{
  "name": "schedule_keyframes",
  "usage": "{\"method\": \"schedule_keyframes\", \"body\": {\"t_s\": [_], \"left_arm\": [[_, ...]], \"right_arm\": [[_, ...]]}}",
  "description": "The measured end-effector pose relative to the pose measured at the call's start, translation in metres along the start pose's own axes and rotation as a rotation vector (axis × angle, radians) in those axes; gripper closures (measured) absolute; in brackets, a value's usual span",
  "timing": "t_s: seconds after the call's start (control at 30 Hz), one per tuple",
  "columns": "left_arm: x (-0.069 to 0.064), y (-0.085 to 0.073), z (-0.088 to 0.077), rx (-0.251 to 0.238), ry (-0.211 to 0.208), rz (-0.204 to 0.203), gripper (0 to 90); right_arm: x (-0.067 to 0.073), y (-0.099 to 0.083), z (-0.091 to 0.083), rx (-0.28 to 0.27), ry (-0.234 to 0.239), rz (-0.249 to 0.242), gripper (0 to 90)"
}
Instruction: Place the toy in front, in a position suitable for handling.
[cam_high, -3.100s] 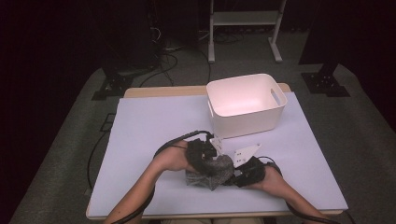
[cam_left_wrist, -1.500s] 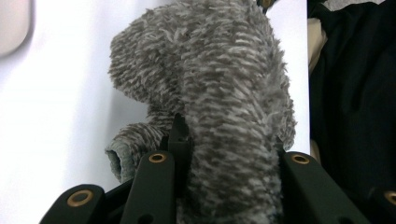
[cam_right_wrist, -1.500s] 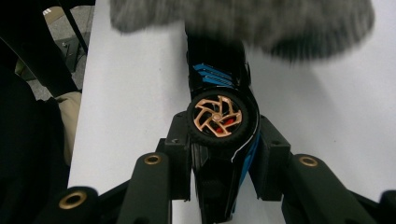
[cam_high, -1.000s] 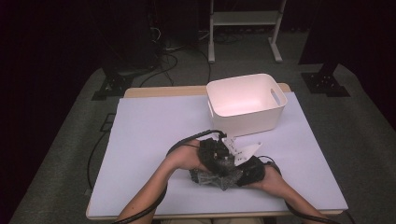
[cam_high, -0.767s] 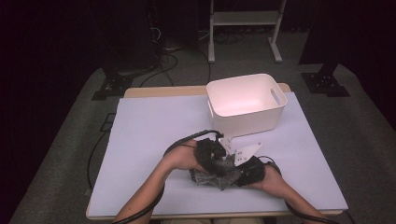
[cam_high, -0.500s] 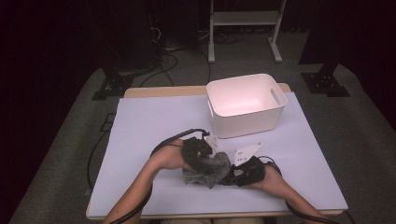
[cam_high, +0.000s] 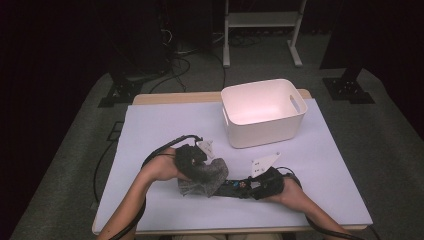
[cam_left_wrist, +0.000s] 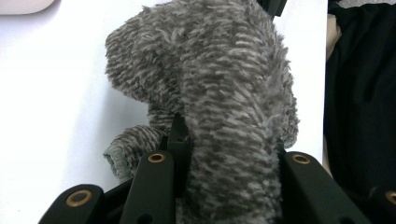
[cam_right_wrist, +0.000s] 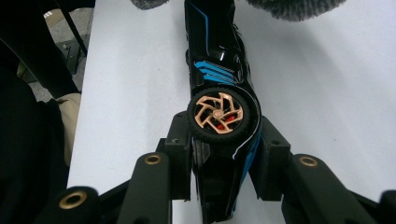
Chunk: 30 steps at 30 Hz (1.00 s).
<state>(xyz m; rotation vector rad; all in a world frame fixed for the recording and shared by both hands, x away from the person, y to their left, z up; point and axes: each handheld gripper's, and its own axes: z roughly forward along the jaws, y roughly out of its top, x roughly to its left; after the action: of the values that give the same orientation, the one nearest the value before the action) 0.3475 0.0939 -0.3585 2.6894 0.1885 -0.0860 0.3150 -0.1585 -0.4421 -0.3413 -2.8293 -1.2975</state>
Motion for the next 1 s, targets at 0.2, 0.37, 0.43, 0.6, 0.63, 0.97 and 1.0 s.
{"method": "schedule_keyframes", "body": {"t_s": [0.2, 0.37, 0.43, 0.6, 0.63, 0.97, 1.0], "left_arm": [[-0.001, 0.001, 0.001, 0.006, -0.006, 0.005, 67.1], [-0.005, 0.007, 0.000, 0.007, 0.001, 0.028, 67.0], [-0.008, 0.015, 0.001, 0.013, 0.001, 0.044, 67.0], [-0.016, 0.043, 0.014, 0.003, -0.037, 0.110, 67.1], [-0.017, 0.049, 0.018, 0.008, -0.041, 0.119, 67.1], [-0.015, 0.073, 0.036, 0.025, -0.079, 0.148, 67.1], [-0.014, 0.071, 0.035, 0.026, -0.078, 0.143, 67.1]], "right_arm": [[-0.001, 0.000, 0.000, 0.005, 0.006, 0.004, 62.6], [0.000, -0.003, -0.006, 0.005, 0.001, 0.016, 61.4], [0.001, -0.004, -0.008, 0.003, 0.004, 0.023, 64.1], [0.002, -0.003, -0.008, 0.001, -0.001, 0.013, 64.6], [0.002, -0.003, -0.008, 0.000, -0.001, 0.014, 64.6], [0.002, -0.005, -0.008, -0.011, 0.003, 0.020, 65.0], [0.002, -0.005, -0.008, -0.011, 0.004, 0.022, 65.1]]}}
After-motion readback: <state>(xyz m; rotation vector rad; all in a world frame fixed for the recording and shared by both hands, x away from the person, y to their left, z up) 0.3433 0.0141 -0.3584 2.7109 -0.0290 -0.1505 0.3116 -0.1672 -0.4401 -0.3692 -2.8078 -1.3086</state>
